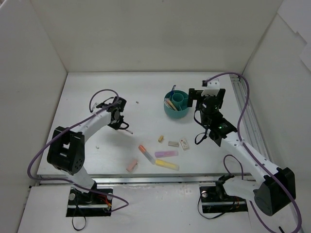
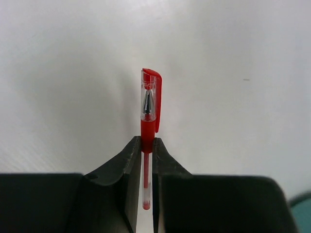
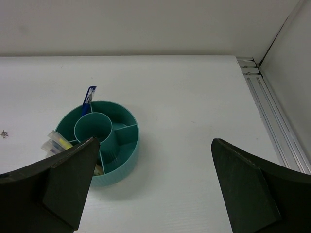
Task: Sort the stationery into containers
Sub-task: Pick up the pen from the center of the board, then place the pen in the storage box.
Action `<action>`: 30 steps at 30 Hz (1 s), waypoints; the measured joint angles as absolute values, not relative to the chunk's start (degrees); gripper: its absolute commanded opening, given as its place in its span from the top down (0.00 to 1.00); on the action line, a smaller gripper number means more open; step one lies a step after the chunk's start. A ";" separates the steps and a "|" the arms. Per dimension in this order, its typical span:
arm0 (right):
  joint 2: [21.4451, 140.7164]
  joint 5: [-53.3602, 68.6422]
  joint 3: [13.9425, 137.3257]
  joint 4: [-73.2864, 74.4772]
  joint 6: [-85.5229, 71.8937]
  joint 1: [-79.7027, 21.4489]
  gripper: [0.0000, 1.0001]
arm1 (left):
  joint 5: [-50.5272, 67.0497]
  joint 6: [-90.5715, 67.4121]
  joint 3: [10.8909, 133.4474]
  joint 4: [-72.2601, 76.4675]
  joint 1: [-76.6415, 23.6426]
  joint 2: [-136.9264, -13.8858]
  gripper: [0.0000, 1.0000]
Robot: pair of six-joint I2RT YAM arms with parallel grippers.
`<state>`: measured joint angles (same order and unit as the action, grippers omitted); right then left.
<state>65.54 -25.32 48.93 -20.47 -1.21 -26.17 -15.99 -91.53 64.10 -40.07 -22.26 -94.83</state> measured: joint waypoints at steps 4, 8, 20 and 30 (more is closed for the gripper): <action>64.97 -25.32 47.70 -20.91 -1.17 -26.15 0.02 | -18.85 -79.02 72.97 -33.74 -22.41 -94.87 1.00; 64.58 -25.34 46.28 -20.67 -1.26 -25.52 0.02 | -20.38 -61.73 83.42 -21.30 -24.62 -96.84 1.00; 60.38 -25.26 44.40 -20.47 -1.32 -23.29 0.02 | 15.27 -17.69 98.00 14.15 -28.49 -112.36 1.00; 60.34 -24.77 43.79 -20.84 -1.23 -21.85 0.02 | 32.25 -7.77 112.86 15.31 -30.33 -126.76 1.00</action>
